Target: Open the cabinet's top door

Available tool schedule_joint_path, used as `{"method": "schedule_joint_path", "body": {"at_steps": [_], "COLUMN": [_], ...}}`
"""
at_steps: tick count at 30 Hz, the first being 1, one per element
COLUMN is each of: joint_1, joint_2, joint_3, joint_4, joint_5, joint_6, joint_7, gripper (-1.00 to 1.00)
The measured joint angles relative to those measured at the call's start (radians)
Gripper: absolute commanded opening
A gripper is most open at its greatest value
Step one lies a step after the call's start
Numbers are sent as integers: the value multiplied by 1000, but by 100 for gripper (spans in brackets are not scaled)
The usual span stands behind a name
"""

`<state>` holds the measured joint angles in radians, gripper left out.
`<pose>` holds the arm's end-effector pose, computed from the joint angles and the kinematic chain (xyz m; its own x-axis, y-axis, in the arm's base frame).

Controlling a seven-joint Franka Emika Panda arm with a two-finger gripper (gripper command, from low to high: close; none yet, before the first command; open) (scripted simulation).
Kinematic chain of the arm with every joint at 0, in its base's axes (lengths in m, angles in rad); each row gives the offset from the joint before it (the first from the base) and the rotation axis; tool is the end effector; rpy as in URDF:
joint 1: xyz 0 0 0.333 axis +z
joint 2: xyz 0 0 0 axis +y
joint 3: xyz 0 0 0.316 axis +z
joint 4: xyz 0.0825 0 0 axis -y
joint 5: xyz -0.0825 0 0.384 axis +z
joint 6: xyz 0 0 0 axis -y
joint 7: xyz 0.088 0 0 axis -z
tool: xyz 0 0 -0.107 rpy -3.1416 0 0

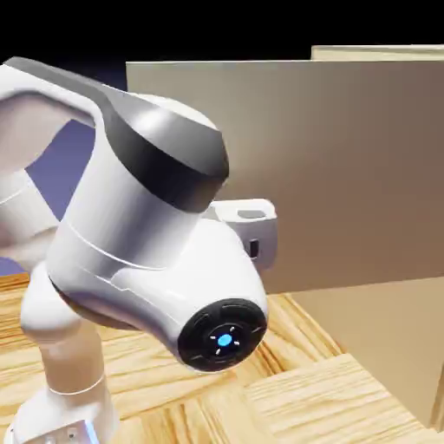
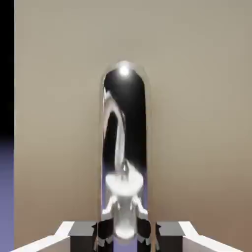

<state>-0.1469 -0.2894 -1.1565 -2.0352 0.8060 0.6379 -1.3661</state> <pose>0.1445 -0.3438 0.5466 0.6957 -0.1252 0.7074 0.6962 -0.1253 -0.7068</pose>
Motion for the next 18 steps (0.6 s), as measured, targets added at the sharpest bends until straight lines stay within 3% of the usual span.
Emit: {"method": "schedule_joint_path", "body": {"at_steps": [7,18], "joint_1": [240,640], "joint_2": [60,-110], "joint_3": [-247,-546], "joint_4": [94,220], "joint_5": [-20,-71], "joint_6": [-66,-36], "joint_7": [-45,82], "gripper": [-100,-100]}}
